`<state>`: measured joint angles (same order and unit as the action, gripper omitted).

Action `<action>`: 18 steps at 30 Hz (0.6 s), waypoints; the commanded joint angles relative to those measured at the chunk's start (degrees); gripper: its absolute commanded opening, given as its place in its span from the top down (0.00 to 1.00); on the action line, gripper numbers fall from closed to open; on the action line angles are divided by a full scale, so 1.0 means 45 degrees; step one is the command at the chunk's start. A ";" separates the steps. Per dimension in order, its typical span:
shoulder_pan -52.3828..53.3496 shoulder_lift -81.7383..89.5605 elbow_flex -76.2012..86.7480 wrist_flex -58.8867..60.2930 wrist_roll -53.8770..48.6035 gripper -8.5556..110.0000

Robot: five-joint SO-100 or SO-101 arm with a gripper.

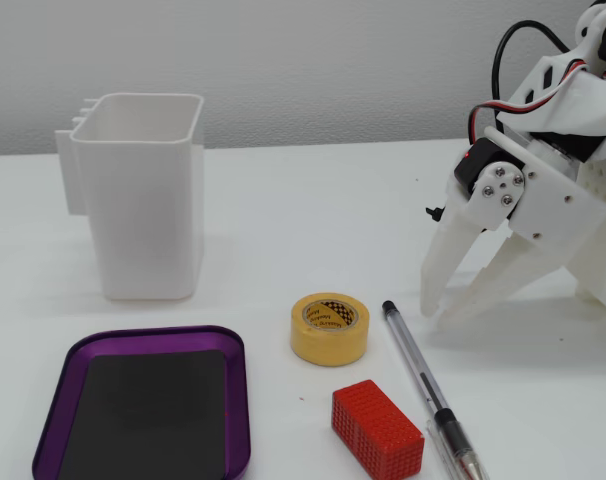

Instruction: Pick up the yellow tape and place it in the box.

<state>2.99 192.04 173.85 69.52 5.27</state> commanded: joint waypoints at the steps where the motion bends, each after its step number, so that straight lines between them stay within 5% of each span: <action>1: 0.0137 0.0918 -0.0117 -0.0996 -0.3184 0.93; 18: 0.0410 0.0488 -0.1504 -0.0977 -0.5098 0.85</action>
<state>3.43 192.04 168.93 64.86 -17.14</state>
